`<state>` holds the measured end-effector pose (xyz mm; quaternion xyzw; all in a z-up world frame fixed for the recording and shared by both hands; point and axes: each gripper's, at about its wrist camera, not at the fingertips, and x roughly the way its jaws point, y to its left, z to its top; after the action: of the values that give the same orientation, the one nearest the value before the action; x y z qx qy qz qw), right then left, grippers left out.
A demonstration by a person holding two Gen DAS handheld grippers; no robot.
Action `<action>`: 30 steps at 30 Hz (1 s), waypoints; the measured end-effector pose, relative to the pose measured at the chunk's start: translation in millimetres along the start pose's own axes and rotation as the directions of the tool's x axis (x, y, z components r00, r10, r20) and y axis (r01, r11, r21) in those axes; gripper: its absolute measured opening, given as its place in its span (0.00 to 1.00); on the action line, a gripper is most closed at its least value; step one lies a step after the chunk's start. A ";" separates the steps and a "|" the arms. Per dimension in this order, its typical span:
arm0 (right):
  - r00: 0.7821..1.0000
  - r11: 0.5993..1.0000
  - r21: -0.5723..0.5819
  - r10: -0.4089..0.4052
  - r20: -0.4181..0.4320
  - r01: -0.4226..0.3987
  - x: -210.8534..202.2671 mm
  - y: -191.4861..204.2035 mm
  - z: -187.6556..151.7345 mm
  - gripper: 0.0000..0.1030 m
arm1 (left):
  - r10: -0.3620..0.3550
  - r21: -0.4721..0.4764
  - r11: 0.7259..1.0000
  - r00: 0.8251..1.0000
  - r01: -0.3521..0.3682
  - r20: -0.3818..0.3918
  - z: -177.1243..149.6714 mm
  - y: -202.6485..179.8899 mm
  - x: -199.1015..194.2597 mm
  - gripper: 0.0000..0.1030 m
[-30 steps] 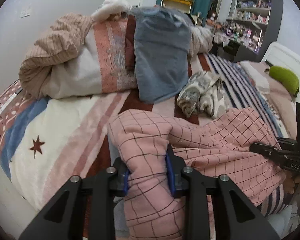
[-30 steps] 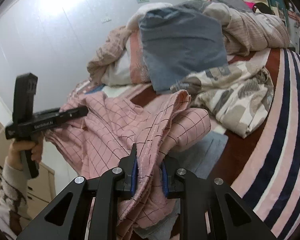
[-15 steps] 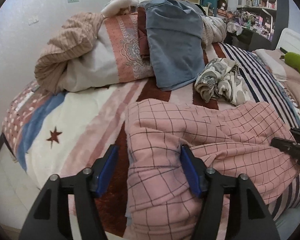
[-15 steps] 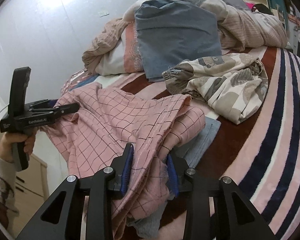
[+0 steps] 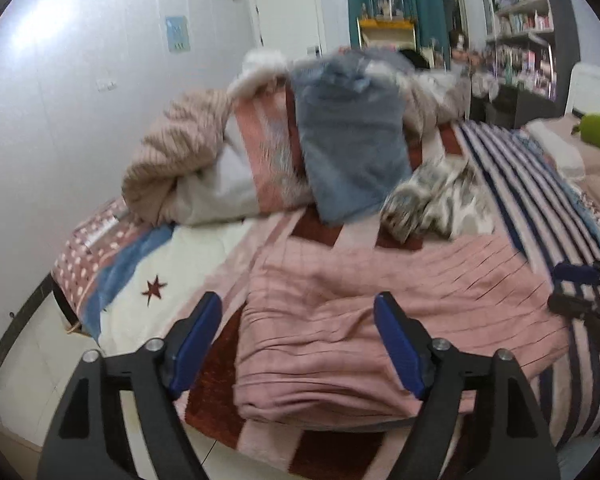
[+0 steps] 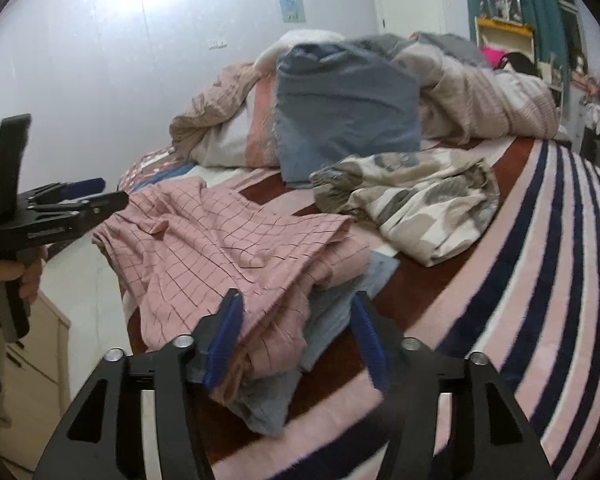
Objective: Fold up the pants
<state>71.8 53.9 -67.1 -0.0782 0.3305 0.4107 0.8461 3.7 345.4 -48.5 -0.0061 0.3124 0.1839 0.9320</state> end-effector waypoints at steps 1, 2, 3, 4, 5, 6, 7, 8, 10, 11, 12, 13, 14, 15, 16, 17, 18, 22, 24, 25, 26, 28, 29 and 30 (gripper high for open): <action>1.000 1.000 -0.003 -0.014 0.022 0.014 -8.4 -1.7 -3.4 0.60 | 0.002 -0.005 1.000 0.999 -0.001 0.040 -0.4 -8.1 -10.5 0.82; 0.999 1.000 -0.007 -0.026 0.041 0.026 -15.9 -3.5 -6.0 0.61 | 0.001 -0.012 1.000 0.998 0.000 0.068 -0.5 -14.7 -18.6 0.82; 0.998 0.999 -0.010 -0.039 0.057 0.039 -22.6 -5.4 -8.5 0.61 | -0.004 -0.025 1.000 0.996 0.007 0.092 -0.9 -22.0 -26.5 0.82; 0.996 0.999 -0.012 -0.049 0.068 0.050 -28.4 -6.8 -10.3 0.62 | -0.016 -0.032 0.999 0.994 0.020 0.108 -0.6 -28.5 -32.8 0.83; 0.994 0.998 -0.016 -0.065 0.082 0.066 -37.2 -9.0 -13.9 0.67 | -0.039 -0.037 0.998 0.991 0.044 0.130 -1.0 -39.6 -41.7 0.83; 0.992 0.997 -0.019 -0.079 0.096 0.081 -45.3 -11.0 -17.2 0.71 | -0.052 -0.042 0.997 0.988 0.059 0.145 -1.4 -47.7 -47.7 0.85; 0.989 0.995 -0.024 -0.095 0.113 0.098 -54.8 -13.7 -21.2 0.73 | -0.065 -0.046 0.996 0.984 0.074 0.164 -1.2 -57.1 -54.1 0.87; 0.983 0.992 -0.030 -0.119 0.137 0.124 -67.4 -16.9 -26.0 0.74 | -0.082 -0.049 0.994 0.979 0.093 0.189 -1.7 -69.8 -62.1 0.89; 0.976 0.988 -0.034 -0.140 0.168 0.148 -88.1 -22.7 -33.1 0.76 | -0.110 -0.046 0.991 0.968 0.123 0.226 -1.9 -90.9 -74.1 0.91; 0.973 0.988 -0.036 -0.142 0.182 0.151 -99.4 -26.8 -37.3 0.78 | -0.121 -0.049 0.989 0.962 0.137 0.245 -1.6 -102.5 -81.0 0.91; 0.971 0.987 -0.035 -0.146 0.192 0.155 -107.8 -29.4 -40.4 0.81 | -0.131 -0.055 0.987 0.956 0.150 0.262 -0.4 -114.1 -86.6 0.92; 0.964 0.985 -0.028 -0.161 0.211 0.170 -120.0 -33.6 -45.3 0.82 | -0.143 -0.054 0.985 0.950 0.164 0.278 -0.5 -124.2 -92.0 0.93; 0.955 0.981 -0.018 -0.184 0.231 0.193 -134.0 -38.0 -51.5 0.86 | -0.156 -0.049 0.983 0.942 0.178 0.297 -0.7 -136.4 -98.0 0.94; 0.949 0.978 -0.011 -0.199 0.246 0.209 -144.1 -40.8 -56.0 0.88 | -0.165 -0.044 0.981 0.935 0.188 0.313 -1.0 -147.5 -103.3 0.95; 0.939 0.974 -0.002 -0.219 0.266 0.228 -157.6 -44.6 -62.3 0.89 | -0.177 -0.036 0.979 0.929 0.199 0.324 -1.3 -159.3 -108.6 0.96; 0.930 0.970 0.007 -0.237 0.282 0.245 -171.4 -48.2 -68.9 0.94 | -0.190 -0.033 0.977 0.925 0.212 0.329 -1.8 -170.6 -113.1 0.96; 0.924 0.967 0.012 -0.248 0.290 0.255 -180.3 -50.5 -73.0 0.99 | -0.203 -0.031 0.974 0.921 0.226 0.333 -2.9 -180.8 -117.5 0.96; 0.905 0.954 0.053 -0.297 0.303 0.295 -218.4 -62.6 -90.9 0.99 | -0.233 -0.007 0.968 0.908 0.250 0.348 -7.4 -219.7 -131.7 0.97; 0.898 0.949 0.079 -0.316 0.308 0.307 -234.9 -68.0 -99.1 0.99 | -0.237 0.008 0.968 0.908 0.250 0.346 -9.6 -234.0 -136.6 0.97; 0.896 0.947 0.084 -0.320 0.308 0.309 -239.5 -69.9 -101.7 0.99 | -0.235 0.016 0.969 0.908 0.245 0.347 -10.6 -241.2 -138.7 0.98; 0.894 0.945 0.096 -0.328 0.306 0.314 -246.0 -72.8 -105.6 0.99 | -0.232 0.027 0.971 0.908 0.237 0.348 -11.9 -249.1 -141.6 0.98; 0.893 0.942 0.117 -0.335 0.300 0.314 -254.3 -77.4 -111.7 0.99 | -0.231 0.037 0.972 0.908 0.233 0.349 -13.5 -257.1 -144.7 0.98; 0.892 0.941 0.128 -0.337 0.300 0.313 -257.5 -79.9 -114.2 0.99 | -0.236 0.039 0.971 0.908 0.238 0.347 -14.2 -260.7 -145.9 0.98; 0.892 0.940 0.140 -0.340 0.298 0.311 -261.1 -82.8 -116.9 0.99 | -0.241 0.040 0.969 0.908 0.242 0.343 -15.2 -264.1 -147.1 0.98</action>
<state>-40.2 -215.2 -5.7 -0.0276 0.1899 0.2552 0.9477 -22.0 47.3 -2.1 -0.0138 0.1408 0.0659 0.9878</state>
